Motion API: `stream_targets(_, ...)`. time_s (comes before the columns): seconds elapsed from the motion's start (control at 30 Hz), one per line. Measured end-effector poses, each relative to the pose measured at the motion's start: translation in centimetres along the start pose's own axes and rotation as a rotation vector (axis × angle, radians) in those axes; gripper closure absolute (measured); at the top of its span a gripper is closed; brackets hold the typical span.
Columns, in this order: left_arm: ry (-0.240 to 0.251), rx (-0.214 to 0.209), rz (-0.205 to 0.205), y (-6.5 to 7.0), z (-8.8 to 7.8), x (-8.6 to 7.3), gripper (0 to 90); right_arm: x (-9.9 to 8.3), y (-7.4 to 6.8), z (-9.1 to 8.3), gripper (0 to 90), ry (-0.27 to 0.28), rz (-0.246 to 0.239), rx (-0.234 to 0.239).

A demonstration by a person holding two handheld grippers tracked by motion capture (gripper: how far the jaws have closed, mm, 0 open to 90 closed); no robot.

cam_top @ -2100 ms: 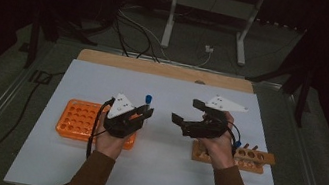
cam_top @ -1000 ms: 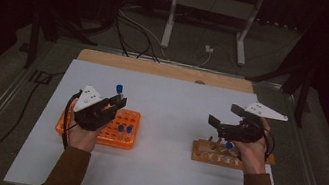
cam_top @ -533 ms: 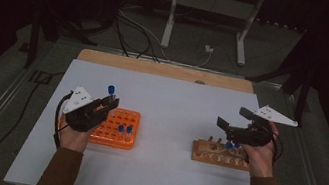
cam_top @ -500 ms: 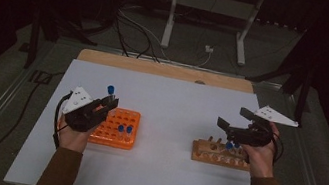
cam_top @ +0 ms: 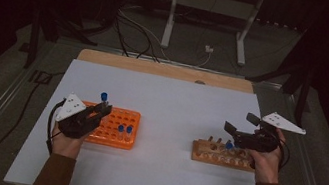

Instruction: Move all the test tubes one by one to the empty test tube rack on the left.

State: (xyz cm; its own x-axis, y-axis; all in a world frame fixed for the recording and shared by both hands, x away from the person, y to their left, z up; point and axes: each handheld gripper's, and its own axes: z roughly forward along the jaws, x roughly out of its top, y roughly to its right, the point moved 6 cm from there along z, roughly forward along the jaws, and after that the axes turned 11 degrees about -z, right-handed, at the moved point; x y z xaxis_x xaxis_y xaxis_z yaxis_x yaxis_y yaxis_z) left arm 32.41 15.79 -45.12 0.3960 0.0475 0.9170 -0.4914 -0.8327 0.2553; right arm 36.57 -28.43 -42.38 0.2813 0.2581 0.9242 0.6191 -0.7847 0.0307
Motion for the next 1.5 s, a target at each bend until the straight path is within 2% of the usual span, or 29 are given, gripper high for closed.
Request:
stream_targets(0.17,-0.02,0.005,-0.018,-0.4,-0.2,-1.4,77.8,-0.6,0.3,-0.5,0.0,0.003,0.013,-0.007)
stream_targets(0.3,-0.037,-0.01,-0.033,-0.4,0.0,-2.3,77.7,-0.8,0.3,-0.7,0.0,0.01,0.018,-0.009)
stream_targets(0.53,-0.062,-0.04,-0.009,0.6,0.8,-3.4,77.7,-1.2,0.1,-0.8,0.0,0.019,0.026,-0.01)
stream_targets(0.8,-0.104,-0.048,0.001,0.7,1.7,-4.6,77.7,-1.3,0.0,-1.0,0.0,0.023,0.029,-0.011)
stream_targets(1.2,-0.096,-0.078,-0.019,0.5,1.2,-4.9,77.6,-1.4,-0.3,-0.9,0.0,0.019,0.016,-0.011)
stream_targets(1.33,-0.105,-0.078,-0.001,0.7,2.1,-4.9,77.6,-1.5,-0.4,-0.6,0.0,0.015,0.016,-0.008)
stream_targets(1.5,-0.184,-0.049,0.042,0.6,2.4,-6.1,77.5,-1.5,-0.5,-0.7,0.0,0.016,0.015,-0.006)
